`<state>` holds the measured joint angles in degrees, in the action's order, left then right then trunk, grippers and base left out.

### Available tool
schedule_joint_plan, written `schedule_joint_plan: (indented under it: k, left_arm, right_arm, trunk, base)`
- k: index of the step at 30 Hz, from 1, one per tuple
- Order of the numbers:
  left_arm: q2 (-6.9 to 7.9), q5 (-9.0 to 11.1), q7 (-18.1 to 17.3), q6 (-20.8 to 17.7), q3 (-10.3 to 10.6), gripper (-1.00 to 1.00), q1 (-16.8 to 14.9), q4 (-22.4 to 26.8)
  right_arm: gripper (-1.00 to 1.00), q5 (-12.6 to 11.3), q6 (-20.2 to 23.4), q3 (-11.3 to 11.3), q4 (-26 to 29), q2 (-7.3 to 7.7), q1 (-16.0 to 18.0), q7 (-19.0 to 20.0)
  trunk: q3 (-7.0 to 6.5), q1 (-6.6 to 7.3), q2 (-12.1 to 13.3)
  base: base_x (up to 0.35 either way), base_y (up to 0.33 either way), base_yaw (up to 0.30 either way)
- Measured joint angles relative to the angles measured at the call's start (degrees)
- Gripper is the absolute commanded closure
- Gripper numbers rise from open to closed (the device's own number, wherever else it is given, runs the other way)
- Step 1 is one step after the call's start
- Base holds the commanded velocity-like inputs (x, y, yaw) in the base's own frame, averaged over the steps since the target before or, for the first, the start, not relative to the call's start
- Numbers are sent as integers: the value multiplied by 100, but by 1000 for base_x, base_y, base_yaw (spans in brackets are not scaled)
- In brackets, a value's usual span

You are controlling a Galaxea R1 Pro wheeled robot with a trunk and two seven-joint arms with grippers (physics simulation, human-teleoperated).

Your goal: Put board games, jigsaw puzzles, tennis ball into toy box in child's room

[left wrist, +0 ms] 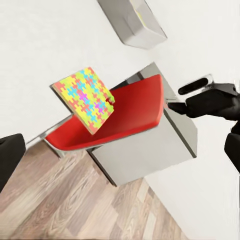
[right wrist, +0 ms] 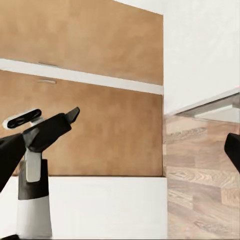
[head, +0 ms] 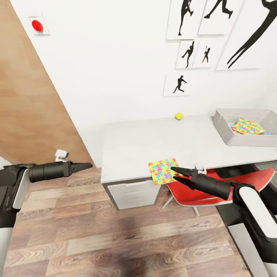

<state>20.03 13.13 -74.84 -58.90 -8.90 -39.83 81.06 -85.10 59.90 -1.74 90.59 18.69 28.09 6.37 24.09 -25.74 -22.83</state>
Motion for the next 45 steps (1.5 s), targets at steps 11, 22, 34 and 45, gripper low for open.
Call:
schedule_joint_plan:
  k: [11,22,34,45]
  left_arm:
    - [-41,56,-11,467,-562,-100,1209,-115]
    - [-9,66,-201,546,-1166,-100,1487,-202]
    - [197,42,-501,550,-1793,-100,1623,-205]
    - [197,51,-581,554,-1792,-100,1648,-193]
  right_arm:
    - [-100,-22,6,18,65,-1,-1110,1323]
    - [-100,15,-579,-229,67,-17,-1161,1428]
    - [-100,801,-787,-266,66,-27,-1162,1450]
    - [-100,988,-1124,-310,65,-19,-1162,2117]
  trunk:
    - [-99,0,0]
    - [-197,0,0]
    - [-304,0,0]
    - [-403,0,0]
  base:
    - [0,0,-133]
    - [0,0,-113]
    - [0,0,-119]
    - [0,0,-73]
